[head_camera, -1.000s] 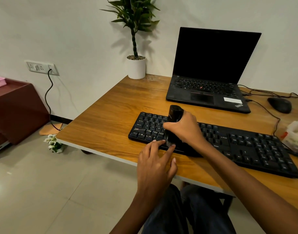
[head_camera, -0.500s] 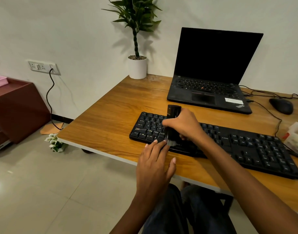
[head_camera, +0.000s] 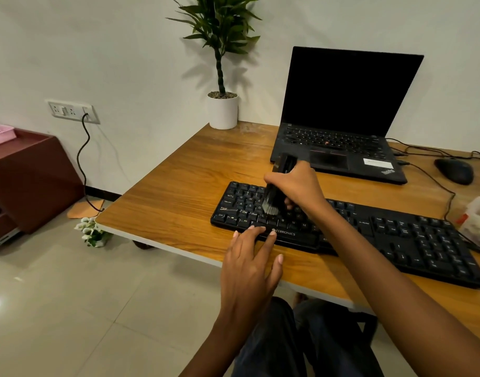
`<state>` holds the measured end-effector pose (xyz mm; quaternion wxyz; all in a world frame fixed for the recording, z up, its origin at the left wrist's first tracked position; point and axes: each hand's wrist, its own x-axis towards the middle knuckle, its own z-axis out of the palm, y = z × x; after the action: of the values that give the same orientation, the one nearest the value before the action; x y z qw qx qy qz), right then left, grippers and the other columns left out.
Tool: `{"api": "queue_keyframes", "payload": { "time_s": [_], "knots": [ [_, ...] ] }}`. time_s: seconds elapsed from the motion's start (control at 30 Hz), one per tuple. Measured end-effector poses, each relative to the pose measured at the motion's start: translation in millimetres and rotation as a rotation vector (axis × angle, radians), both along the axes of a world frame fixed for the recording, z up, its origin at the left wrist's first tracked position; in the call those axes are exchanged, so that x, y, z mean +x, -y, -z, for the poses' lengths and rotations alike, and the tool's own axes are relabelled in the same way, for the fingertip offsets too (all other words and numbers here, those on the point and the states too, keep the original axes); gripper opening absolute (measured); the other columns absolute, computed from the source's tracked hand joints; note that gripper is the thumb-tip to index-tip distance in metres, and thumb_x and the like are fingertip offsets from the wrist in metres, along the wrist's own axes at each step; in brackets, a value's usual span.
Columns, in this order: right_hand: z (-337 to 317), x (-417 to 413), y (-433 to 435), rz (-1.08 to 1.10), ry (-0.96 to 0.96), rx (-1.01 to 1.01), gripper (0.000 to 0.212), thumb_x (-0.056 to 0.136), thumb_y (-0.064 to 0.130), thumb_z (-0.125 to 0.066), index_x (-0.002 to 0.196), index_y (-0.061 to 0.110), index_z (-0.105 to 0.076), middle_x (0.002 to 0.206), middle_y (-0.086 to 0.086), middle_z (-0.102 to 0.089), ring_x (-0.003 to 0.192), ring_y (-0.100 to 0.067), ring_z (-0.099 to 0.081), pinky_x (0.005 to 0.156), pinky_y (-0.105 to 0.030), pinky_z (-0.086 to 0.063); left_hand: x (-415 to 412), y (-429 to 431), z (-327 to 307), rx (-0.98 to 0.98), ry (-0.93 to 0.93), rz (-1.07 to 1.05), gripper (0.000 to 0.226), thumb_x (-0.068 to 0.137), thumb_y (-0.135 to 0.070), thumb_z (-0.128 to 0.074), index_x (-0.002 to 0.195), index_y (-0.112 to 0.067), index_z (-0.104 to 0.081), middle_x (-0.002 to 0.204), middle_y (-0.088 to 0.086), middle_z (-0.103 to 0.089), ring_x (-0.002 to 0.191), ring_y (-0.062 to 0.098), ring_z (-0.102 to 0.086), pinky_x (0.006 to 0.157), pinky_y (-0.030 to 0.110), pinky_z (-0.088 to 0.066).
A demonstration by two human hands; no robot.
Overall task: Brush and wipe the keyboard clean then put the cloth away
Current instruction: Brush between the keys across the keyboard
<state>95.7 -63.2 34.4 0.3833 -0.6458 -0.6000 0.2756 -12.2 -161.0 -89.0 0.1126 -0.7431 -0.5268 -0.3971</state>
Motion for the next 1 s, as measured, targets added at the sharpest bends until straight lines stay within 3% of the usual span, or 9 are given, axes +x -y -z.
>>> {"api": "queue_keyframes", "payload": {
  "time_s": [0.1,0.23,0.37,0.5,0.6,0.73,0.8,0.9,1.0],
  "knots": [
    [10.8,-5.5,1.1,0.069,0.014,0.135,0.022,0.071,0.028,-0.068,0.076,0.014,-0.050,0.067,-0.005,-0.060,0.053,-0.020,-0.058,0.045,-0.029,-0.050,-0.2,-1.0,-0.9,0.004,-0.003,-0.007,0.039,0.089,-0.034,-0.045,0.114,-0.012,-0.067,0.115,0.009,-0.062,0.109,0.021,-0.059,0.104,0.042,-0.032],
    [23.6,-14.7,19.0,-0.005,0.102,0.103,0.024,0.069,0.028,-0.070,0.071,0.018,-0.049,0.067,0.000,-0.058,0.061,-0.018,-0.059,0.054,-0.033,-0.050,-1.0,-1.5,-2.0,-0.015,0.012,0.011,0.038,0.090,-0.033,-0.046,0.114,-0.012,-0.067,0.114,0.009,-0.062,0.109,0.020,-0.059,0.106,0.041,-0.030],
    [2.9,-6.2,9.1,-0.080,0.099,-0.066,0.024,0.073,0.029,-0.069,0.074,0.008,-0.057,0.065,-0.007,-0.063,0.043,-0.016,-0.053,0.038,-0.025,-0.045,-1.7,0.6,-1.9,-0.025,0.012,0.026,0.038,0.091,-0.033,-0.046,0.115,-0.012,-0.066,0.114,0.009,-0.061,0.111,0.021,-0.058,0.108,0.042,-0.029],
    [3.8,0.2,3.3,0.037,0.026,0.074,0.025,0.075,0.026,-0.067,0.087,0.008,-0.056,0.071,-0.006,-0.064,0.048,-0.014,-0.057,0.042,-0.026,-0.049,-1.8,0.9,-1.4,-0.025,0.008,0.029,0.038,0.091,-0.033,-0.046,0.117,-0.012,-0.065,0.116,0.008,-0.061,0.113,0.021,-0.058,0.107,0.043,-0.029],
    [19.3,-5.1,18.6,-0.031,0.075,0.065,0.022,0.073,0.025,-0.070,0.080,0.010,-0.055,0.072,-0.005,-0.061,0.057,-0.016,-0.057,0.048,-0.029,-0.048,-1.9,-0.1,-0.4,-0.027,-0.002,0.025,0.038,0.091,-0.033,-0.046,0.116,-0.013,-0.065,0.116,0.008,-0.061,0.113,0.021,-0.058,0.107,0.044,-0.028],
    [6.4,1.0,16.6,-0.112,0.058,-0.085,0.021,0.075,0.024,-0.068,0.072,0.008,-0.056,0.064,-0.006,-0.060,0.041,-0.015,-0.048,0.036,-0.022,-0.039,-2.0,0.7,-1.6,-0.032,0.011,0.031,0.037,0.091,-0.033,-0.046,0.113,-0.013,-0.067,0.116,0.008,-0.061,0.113,0.021,-0.057,0.108,0.043,-0.029],
    [-2.1,6.1,6.2,-0.042,0.011,-0.006,0.021,0.076,0.023,-0.067,0.077,0.004,-0.059,0.064,-0.007,-0.061,0.038,-0.014,-0.048,0.035,-0.020,-0.039,-3.2,1.0,-3.7,-0.046,0.028,0.054,0.038,0.091,-0.033,-0.046,0.116,-0.013,-0.066,0.116,0.006,-0.062,0.114,0.020,-0.057,0.108,0.043,-0.030],
    [2.4,1.5,0.5,0.021,0.020,0.089,0.024,0.077,0.024,-0.066,0.087,0.003,-0.057,0.071,-0.005,-0.062,0.046,-0.010,-0.054,0.034,-0.016,-0.040,-8.9,-1.3,-5.5,-0.050,0.048,0.084,0.038,0.091,-0.033,-0.044,0.114,-0.013,-0.066,0.116,0.002,-0.063,0.115,0.015,-0.055,0.111,0.042,-0.031],
    [17.6,-13.1,12.6,-0.038,0.116,0.058,0.020,0.075,0.026,-0.068,0.077,0.015,-0.051,0.070,0.000,-0.059,0.057,-0.012,-0.055,0.046,-0.022,-0.046,-13.3,-4.7,-7.3,-0.043,0.022,0.096,0.037,0.091,-0.033,-0.044,0.110,-0.014,-0.069,0.113,0.000,-0.064,0.110,0.012,-0.056,0.107,0.046,-0.035]
  ]
}}
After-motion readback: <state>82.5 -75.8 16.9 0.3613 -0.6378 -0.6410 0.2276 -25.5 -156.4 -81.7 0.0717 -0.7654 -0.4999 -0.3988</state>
